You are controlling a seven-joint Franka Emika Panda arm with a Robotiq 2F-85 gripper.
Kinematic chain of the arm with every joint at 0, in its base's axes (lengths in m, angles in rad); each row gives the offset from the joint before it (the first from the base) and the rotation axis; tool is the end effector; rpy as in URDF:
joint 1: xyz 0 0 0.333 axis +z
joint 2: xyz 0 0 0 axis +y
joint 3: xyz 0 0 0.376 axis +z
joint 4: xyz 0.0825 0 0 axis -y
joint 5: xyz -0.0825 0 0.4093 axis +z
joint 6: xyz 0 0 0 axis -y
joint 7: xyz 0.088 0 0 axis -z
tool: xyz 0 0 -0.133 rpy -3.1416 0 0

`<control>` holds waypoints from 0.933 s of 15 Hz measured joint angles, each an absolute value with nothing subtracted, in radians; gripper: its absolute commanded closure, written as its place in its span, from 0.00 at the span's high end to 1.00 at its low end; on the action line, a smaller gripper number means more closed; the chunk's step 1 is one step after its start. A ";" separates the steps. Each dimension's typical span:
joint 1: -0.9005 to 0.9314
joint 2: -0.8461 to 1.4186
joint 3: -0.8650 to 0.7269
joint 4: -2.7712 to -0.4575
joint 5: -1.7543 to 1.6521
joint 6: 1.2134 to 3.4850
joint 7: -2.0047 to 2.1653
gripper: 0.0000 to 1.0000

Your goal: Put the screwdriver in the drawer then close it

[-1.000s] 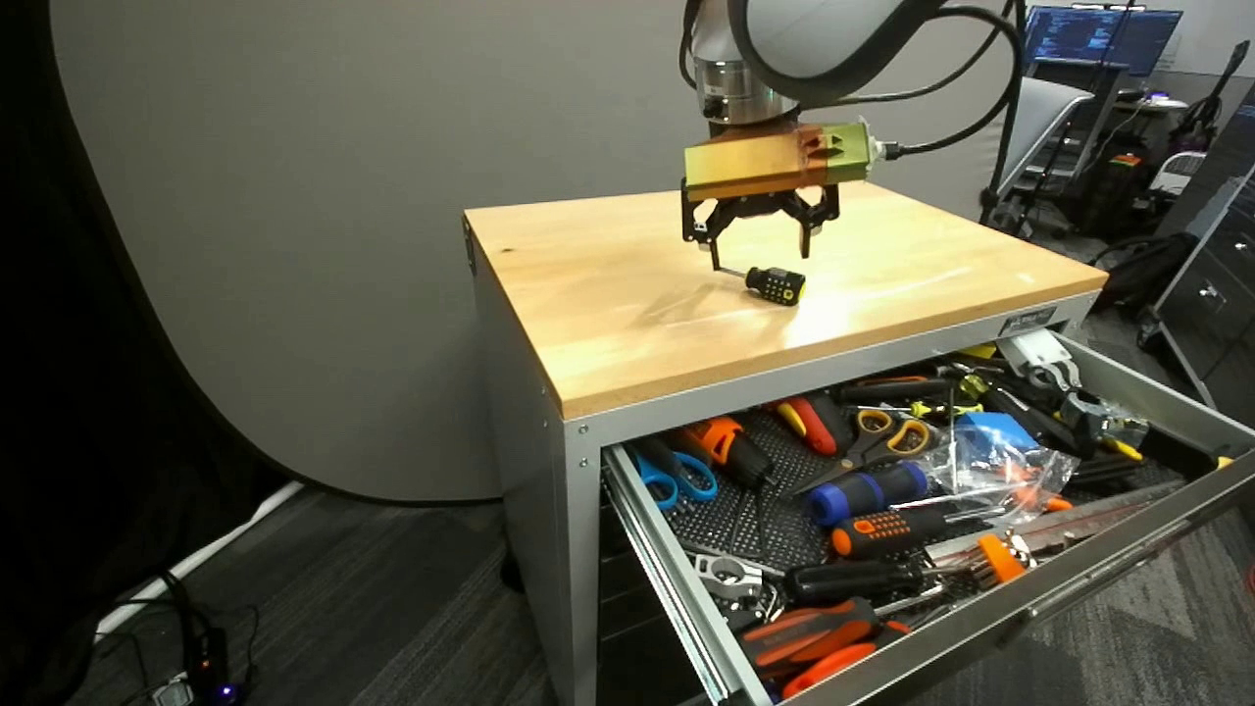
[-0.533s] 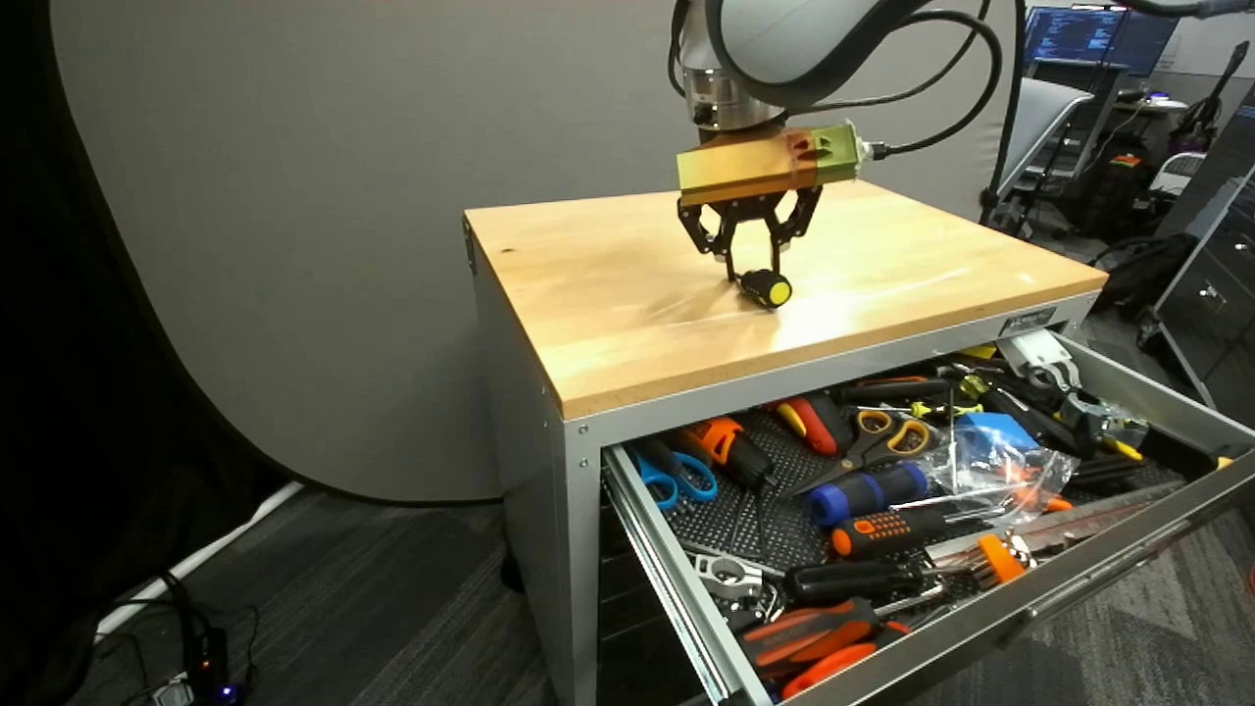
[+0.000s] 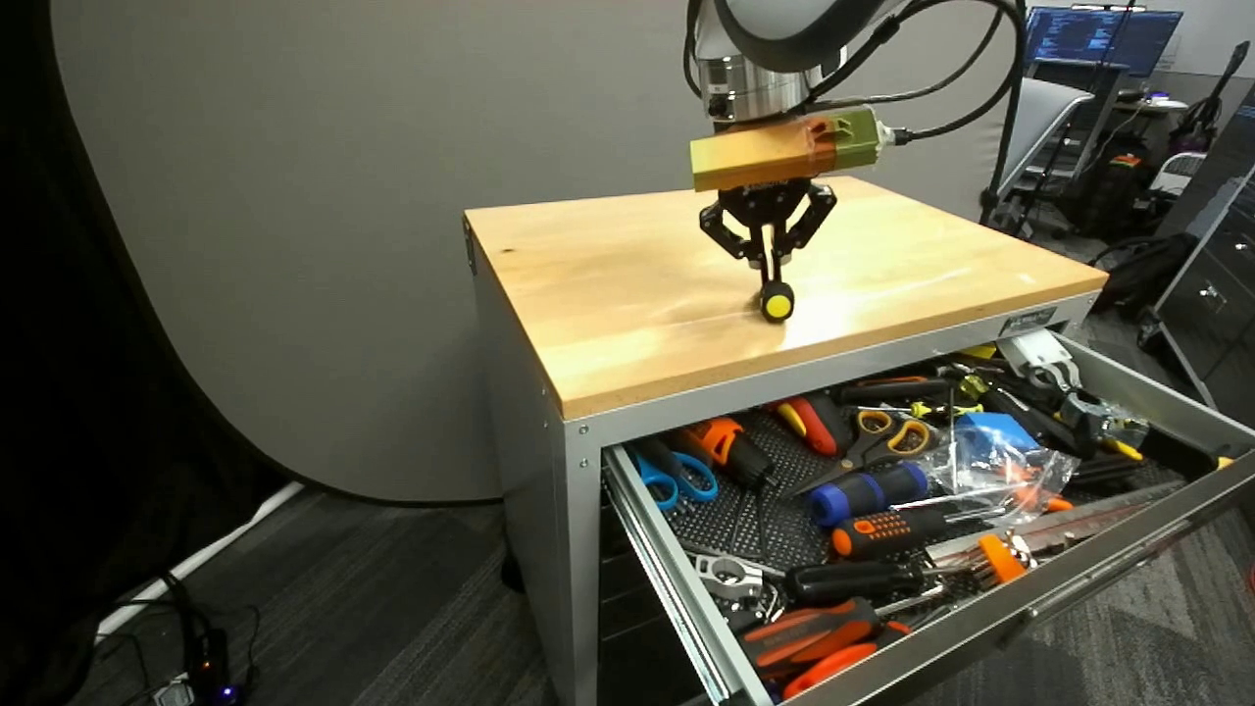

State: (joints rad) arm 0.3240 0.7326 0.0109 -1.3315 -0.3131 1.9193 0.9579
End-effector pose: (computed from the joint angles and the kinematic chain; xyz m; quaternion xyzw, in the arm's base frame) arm 0.7491 0.2277 0.2958 0.9575 -0.2426 0.0265 0.1537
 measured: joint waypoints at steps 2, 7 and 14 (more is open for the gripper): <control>0.314 0.721 0.011 -1.347 -0.282 1.909 0.958 0.09; 0.299 0.645 0.006 -1.471 -0.251 1.903 0.974 0.08; 0.264 0.466 -0.021 -1.792 -0.251 1.918 1.039 0.09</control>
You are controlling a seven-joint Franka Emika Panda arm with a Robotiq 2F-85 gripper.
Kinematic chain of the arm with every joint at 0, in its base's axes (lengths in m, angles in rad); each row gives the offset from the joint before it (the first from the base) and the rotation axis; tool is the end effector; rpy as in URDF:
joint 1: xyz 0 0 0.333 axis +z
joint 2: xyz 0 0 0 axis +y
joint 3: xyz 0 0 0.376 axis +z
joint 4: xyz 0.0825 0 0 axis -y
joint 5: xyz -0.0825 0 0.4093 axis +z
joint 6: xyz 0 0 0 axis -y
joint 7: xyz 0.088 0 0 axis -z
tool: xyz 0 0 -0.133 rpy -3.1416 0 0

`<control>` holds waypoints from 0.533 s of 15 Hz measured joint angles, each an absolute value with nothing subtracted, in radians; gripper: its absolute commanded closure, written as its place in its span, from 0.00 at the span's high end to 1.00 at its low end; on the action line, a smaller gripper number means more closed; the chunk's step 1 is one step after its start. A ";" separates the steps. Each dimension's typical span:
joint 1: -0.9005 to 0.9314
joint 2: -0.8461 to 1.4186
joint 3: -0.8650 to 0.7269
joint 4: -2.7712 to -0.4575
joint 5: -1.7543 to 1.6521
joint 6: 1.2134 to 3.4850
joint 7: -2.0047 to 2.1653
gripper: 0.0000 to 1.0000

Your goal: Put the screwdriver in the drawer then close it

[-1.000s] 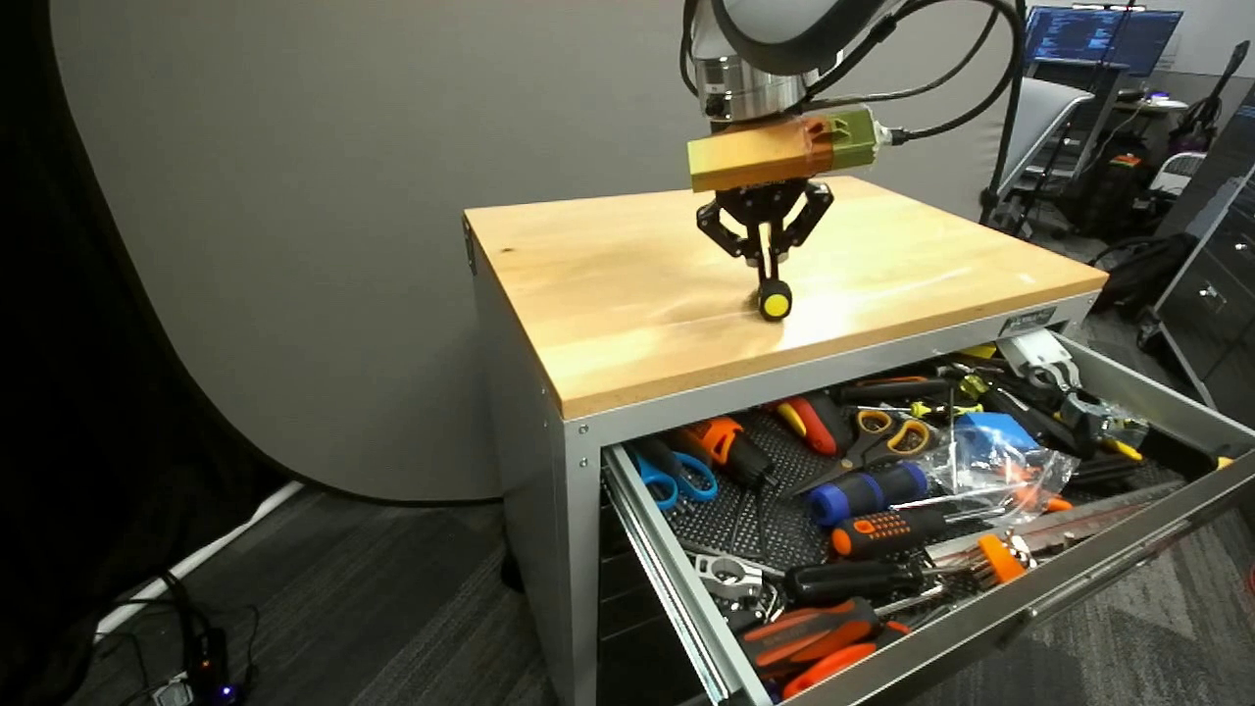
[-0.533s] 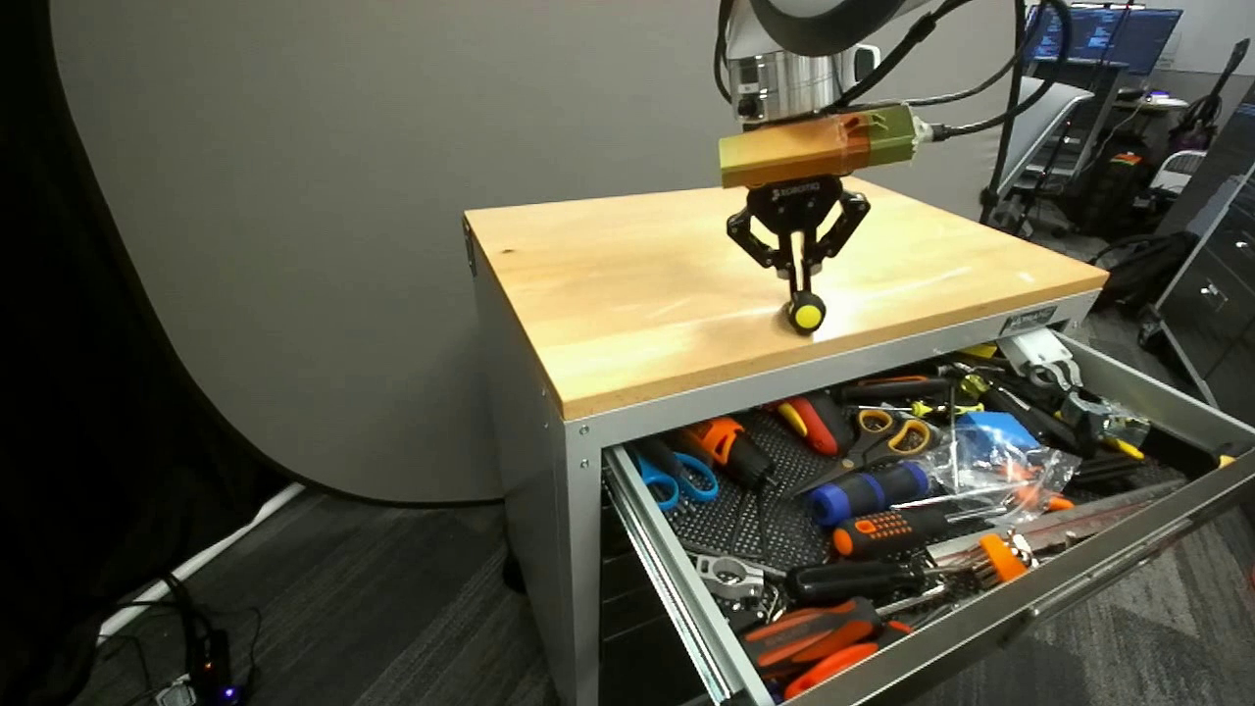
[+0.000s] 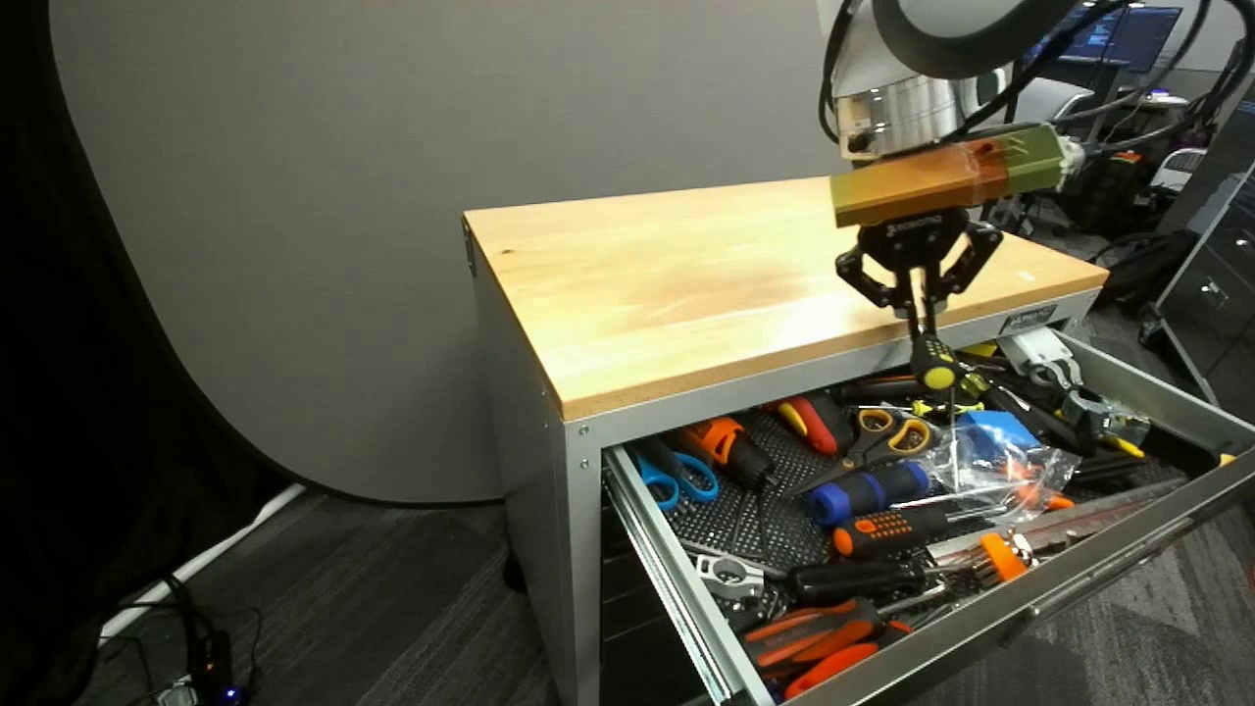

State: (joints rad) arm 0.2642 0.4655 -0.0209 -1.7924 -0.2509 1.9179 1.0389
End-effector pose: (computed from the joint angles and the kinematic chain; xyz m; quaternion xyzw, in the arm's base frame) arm 0.6381 0.1351 0.2840 0.9250 -0.3213 -0.0667 0.1915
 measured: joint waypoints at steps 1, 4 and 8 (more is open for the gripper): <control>0.256 0.444 -0.021 -1.842 -0.251 1.931 1.051 0.34; 0.246 0.402 -0.018 -1.964 -0.248 2.028 1.095 0.49; 0.245 0.394 -0.001 -2.048 -0.237 2.160 1.113 0.78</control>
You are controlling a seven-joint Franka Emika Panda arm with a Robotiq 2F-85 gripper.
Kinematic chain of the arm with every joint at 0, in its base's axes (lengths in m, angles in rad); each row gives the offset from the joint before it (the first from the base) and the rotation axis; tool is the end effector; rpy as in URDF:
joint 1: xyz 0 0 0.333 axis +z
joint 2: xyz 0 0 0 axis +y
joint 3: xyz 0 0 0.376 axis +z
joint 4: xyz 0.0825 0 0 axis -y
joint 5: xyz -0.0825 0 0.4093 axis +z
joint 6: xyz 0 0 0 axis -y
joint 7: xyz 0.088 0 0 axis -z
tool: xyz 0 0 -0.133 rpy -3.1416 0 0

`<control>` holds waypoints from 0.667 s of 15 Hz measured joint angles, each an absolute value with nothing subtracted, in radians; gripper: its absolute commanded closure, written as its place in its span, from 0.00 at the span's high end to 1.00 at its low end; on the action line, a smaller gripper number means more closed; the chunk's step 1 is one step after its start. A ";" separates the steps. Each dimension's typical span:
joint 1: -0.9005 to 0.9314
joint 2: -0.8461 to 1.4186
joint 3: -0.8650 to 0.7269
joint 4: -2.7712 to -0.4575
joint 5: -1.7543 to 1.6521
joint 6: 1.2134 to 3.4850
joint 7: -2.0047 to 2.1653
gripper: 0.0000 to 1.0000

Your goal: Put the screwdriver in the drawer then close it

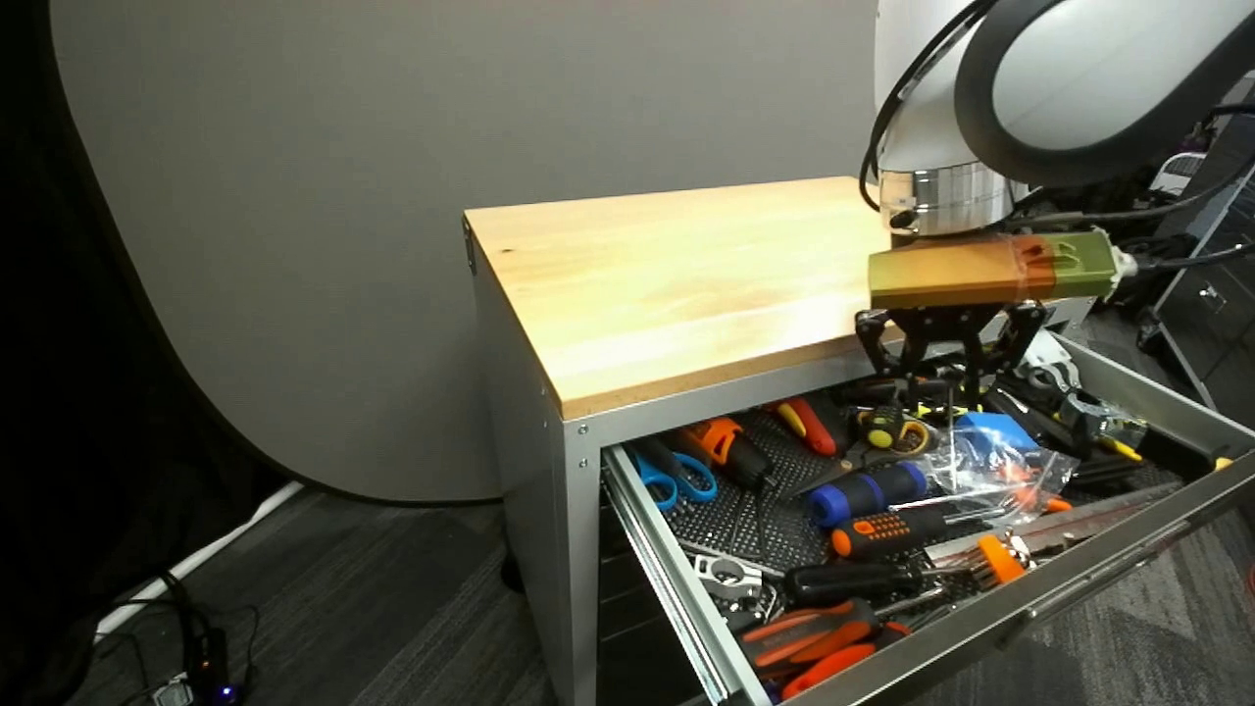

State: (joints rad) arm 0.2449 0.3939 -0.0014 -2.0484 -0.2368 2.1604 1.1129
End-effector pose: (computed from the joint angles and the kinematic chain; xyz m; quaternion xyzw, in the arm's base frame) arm 0.5818 0.1297 0.2373 0.9249 -0.3425 -0.0533 0.1563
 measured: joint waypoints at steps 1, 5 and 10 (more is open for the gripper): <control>0.243 0.391 0.002 -2.064 -0.237 2.182 1.099 0.87; 0.209 0.345 0.026 -2.143 -0.191 2.251 0.915 1.00; 0.131 0.223 0.053 -2.256 -0.071 2.249 0.548 1.00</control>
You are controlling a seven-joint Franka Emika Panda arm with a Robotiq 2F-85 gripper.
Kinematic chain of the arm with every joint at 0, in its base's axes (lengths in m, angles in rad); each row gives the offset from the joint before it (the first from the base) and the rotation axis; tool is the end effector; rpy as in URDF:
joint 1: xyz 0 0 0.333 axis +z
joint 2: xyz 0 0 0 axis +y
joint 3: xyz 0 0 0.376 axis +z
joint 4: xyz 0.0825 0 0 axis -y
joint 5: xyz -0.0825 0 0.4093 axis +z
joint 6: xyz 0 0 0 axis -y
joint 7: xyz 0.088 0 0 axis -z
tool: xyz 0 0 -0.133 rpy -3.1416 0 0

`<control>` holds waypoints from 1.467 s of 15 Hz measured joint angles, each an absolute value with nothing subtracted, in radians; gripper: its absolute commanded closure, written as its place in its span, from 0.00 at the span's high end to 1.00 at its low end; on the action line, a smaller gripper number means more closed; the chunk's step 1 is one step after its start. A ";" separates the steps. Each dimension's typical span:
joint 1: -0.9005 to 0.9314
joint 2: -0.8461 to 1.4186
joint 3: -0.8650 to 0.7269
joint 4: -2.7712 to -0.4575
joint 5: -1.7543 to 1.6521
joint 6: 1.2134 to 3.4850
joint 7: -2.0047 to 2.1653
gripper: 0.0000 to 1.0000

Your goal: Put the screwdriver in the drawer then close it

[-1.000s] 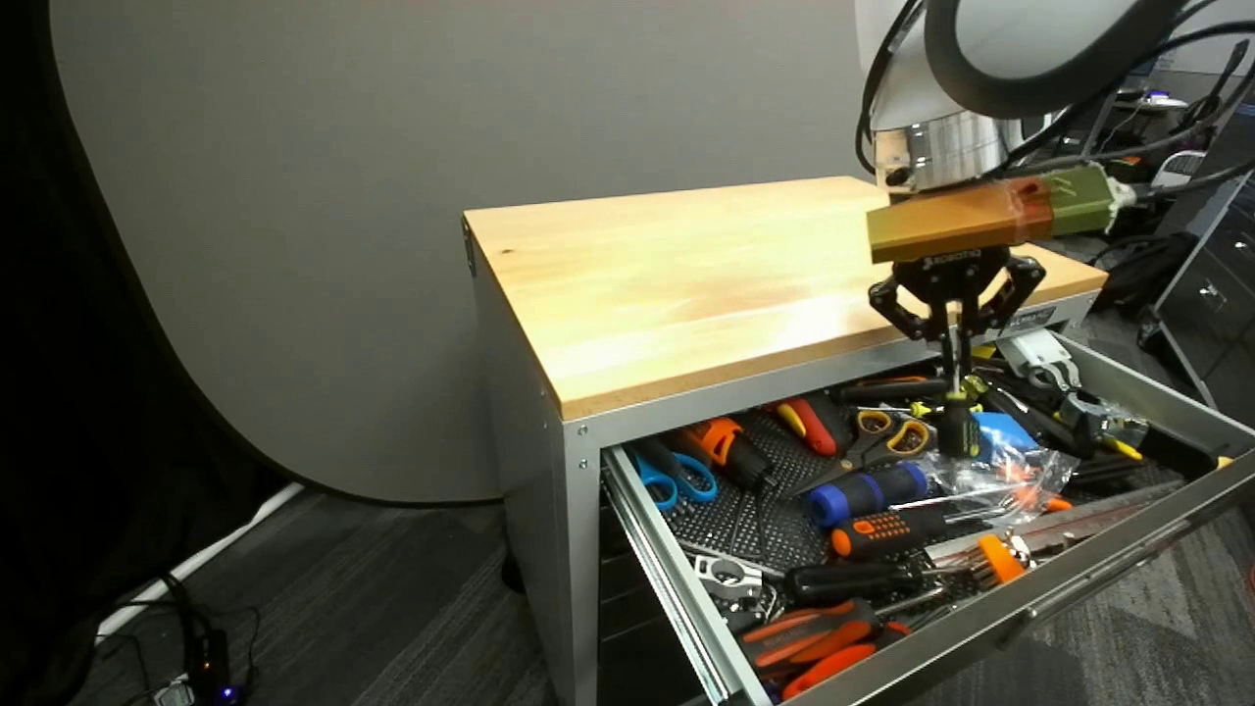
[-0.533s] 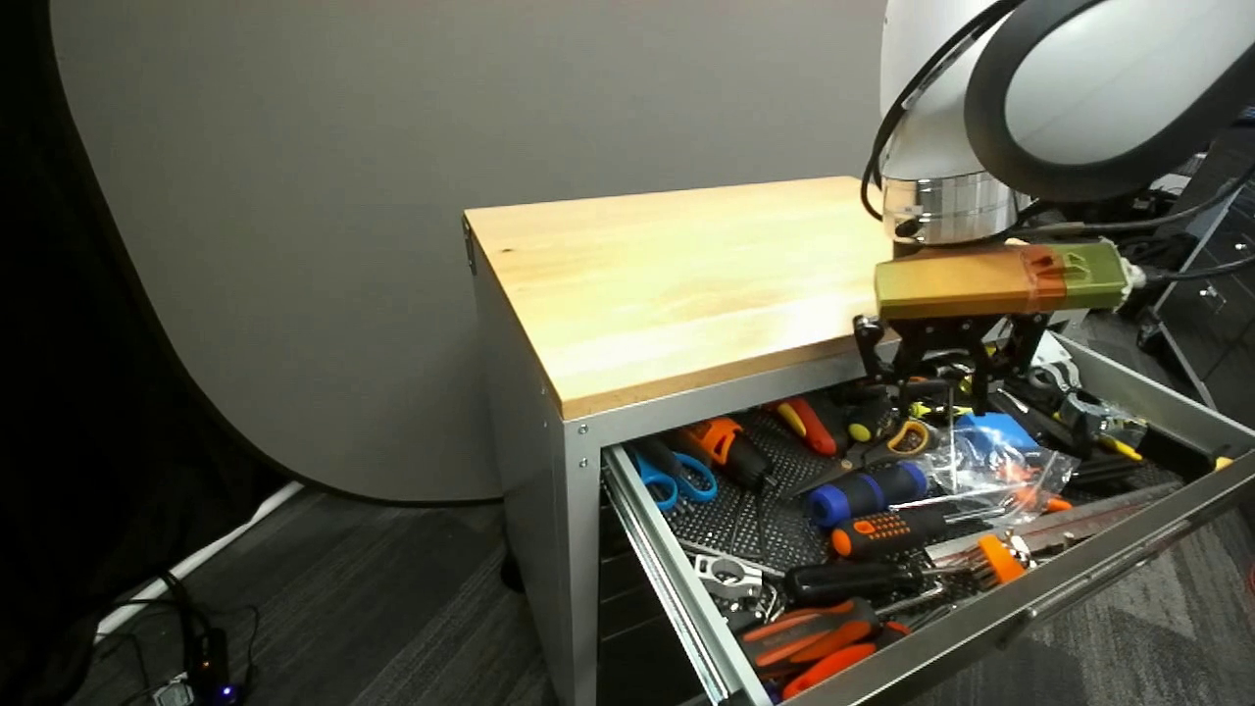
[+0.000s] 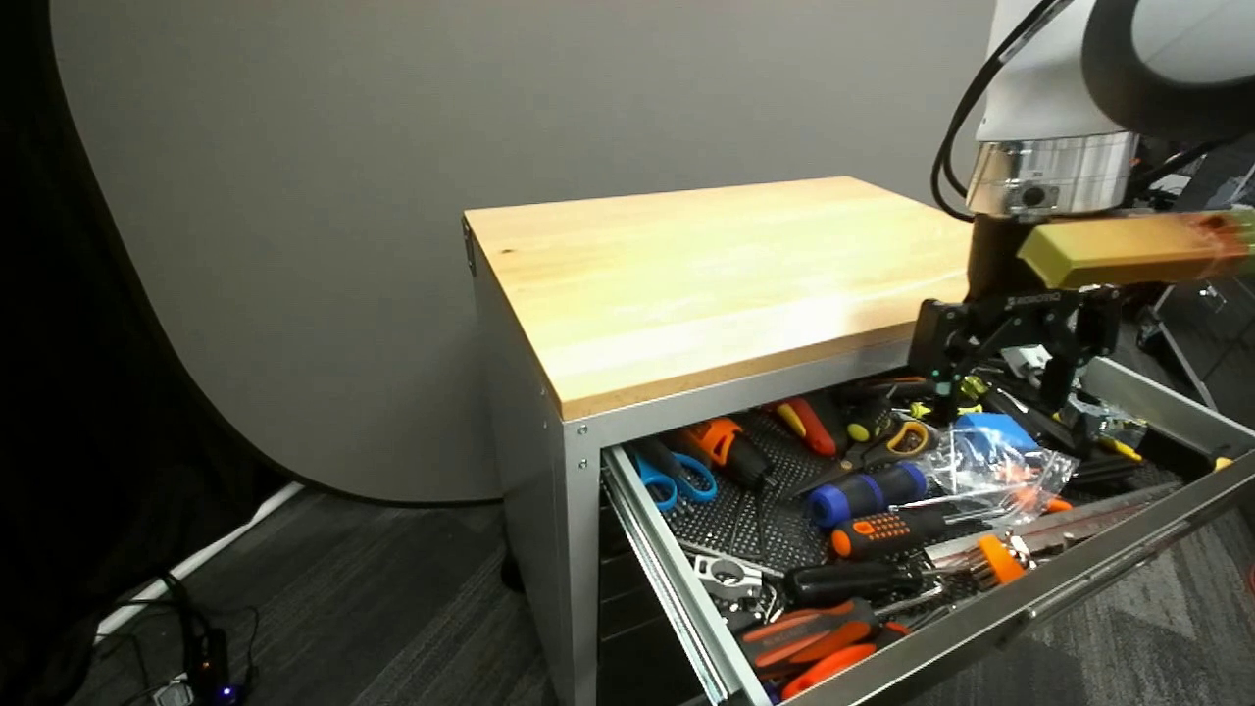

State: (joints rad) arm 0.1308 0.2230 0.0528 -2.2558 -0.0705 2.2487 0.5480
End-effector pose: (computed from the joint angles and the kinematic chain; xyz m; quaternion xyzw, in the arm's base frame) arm 0.5275 0.0946 0.2602 0.9810 -0.1552 -0.1001 0.0586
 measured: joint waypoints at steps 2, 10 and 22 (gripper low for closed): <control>0.107 0.170 0.053 -2.294 -0.037 2.239 0.400 1.00; 0.011 -0.021 0.028 -2.391 0.111 2.095 -0.022 1.00; -0.023 -0.009 -0.028 -2.392 0.044 2.086 -0.043 1.00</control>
